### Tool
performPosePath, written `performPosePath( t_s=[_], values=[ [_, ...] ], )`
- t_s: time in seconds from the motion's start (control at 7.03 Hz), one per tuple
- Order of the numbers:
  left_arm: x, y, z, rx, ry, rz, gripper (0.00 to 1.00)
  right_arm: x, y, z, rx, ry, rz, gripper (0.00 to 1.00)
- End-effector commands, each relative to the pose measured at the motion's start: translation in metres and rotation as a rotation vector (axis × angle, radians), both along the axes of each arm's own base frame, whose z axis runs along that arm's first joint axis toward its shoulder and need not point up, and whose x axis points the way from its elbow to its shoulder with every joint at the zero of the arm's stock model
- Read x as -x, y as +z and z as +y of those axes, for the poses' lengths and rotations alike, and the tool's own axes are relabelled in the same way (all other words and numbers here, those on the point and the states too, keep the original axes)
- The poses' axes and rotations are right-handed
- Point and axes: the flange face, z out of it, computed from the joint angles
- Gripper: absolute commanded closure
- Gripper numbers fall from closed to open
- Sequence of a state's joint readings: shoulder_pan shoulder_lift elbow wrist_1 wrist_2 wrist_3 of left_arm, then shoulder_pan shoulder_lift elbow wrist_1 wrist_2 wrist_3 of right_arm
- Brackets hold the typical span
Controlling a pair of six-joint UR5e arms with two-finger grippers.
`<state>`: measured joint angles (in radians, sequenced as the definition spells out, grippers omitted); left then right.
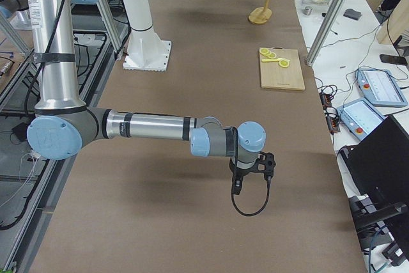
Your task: Hang cup on storage rack
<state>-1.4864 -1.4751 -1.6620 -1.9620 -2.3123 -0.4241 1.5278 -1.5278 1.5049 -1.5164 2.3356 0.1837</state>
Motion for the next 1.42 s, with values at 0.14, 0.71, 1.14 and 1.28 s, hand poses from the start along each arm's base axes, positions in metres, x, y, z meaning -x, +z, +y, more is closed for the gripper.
performPosePath(
  t_s=[0.14,0.71,1.14,1.28],
  values=[
    [-0.016,0.008,0.003,0.013,0.037,-0.008,0.01,0.000,-0.034,-0.015,0.014,0.005,-0.006,0.00],
    [-0.016,0.013,0.006,0.023,0.037,-0.009,0.01,-0.001,-0.046,-0.003,0.024,-0.008,-0.001,0.00],
    [-0.016,0.013,0.006,0.022,0.038,-0.007,0.01,-0.001,-0.056,-0.008,0.007,-0.003,0.007,0.00],
    [-0.016,0.012,0.006,0.021,0.038,-0.007,0.01,-0.001,-0.055,-0.008,0.011,0.000,0.009,0.00]
  ],
)
